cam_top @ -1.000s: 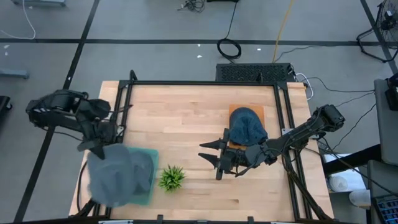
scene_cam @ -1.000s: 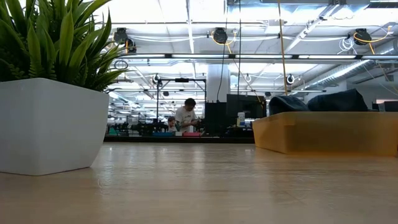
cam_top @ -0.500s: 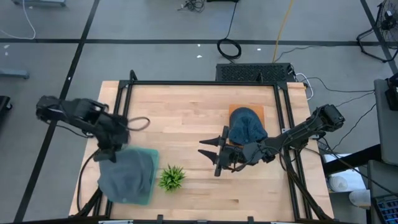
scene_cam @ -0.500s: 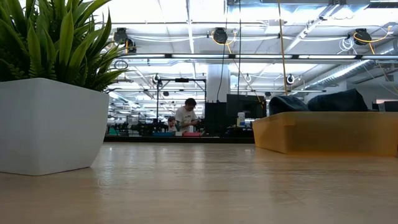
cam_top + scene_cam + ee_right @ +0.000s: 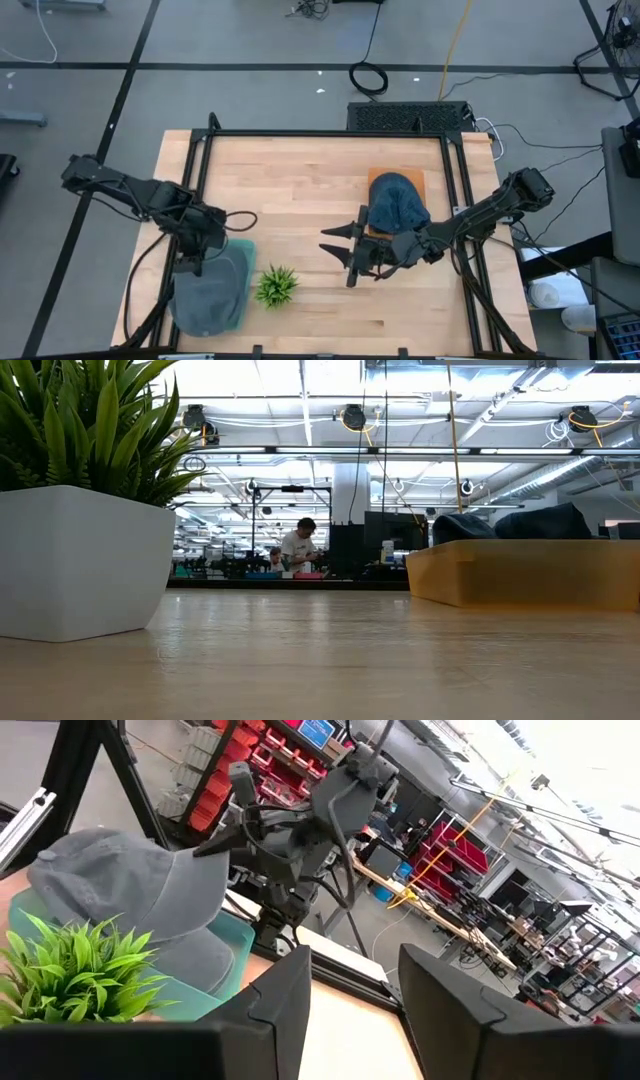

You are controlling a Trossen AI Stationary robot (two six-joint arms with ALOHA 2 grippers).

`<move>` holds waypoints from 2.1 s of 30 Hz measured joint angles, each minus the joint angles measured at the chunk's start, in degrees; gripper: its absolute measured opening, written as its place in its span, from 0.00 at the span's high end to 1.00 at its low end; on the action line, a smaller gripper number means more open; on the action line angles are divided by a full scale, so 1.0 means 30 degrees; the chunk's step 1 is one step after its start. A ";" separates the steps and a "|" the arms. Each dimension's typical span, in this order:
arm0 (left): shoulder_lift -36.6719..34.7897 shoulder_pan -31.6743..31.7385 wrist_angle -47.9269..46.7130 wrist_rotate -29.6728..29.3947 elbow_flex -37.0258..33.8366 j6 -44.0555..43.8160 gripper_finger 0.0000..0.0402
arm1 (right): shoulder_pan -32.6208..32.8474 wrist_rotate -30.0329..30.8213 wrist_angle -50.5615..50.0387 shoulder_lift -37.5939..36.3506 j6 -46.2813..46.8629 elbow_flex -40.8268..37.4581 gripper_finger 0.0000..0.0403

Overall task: Pick & Place hat
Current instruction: Put the gray cap into the green bin

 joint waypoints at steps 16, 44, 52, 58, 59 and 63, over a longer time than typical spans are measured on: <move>-0.0350 0.3663 -0.2871 -0.5238 0.4063 0.2571 0.30 | 0.0127 -0.0022 -0.0297 0.0000 -0.0035 0.0000 0.65; -0.0690 -0.3310 0.4463 -0.4484 -0.2244 -0.9747 0.27 | 0.0127 -0.0015 -0.0874 0.0000 0.0518 -0.0007 0.65; 0.0232 -0.3953 0.7479 -0.5191 -0.4928 -0.8390 0.30 | 0.0127 -0.0015 -0.0867 0.0000 0.0521 -0.0007 0.65; 0.0357 -0.3660 0.9308 -0.9148 -0.5088 -0.5378 0.37 | 0.0113 -0.0015 -0.0796 0.0000 0.0519 -0.0007 0.65; 0.0357 -0.3615 0.9304 -0.9962 -0.5096 -0.4798 0.38 | 0.0090 -0.0015 -0.0772 0.0000 0.0526 -0.0007 0.65; 0.0356 -0.3210 0.9129 -1.0463 -0.5118 -0.3687 0.43 | 0.0083 -0.0015 -0.0787 0.0000 0.0525 -0.0007 0.65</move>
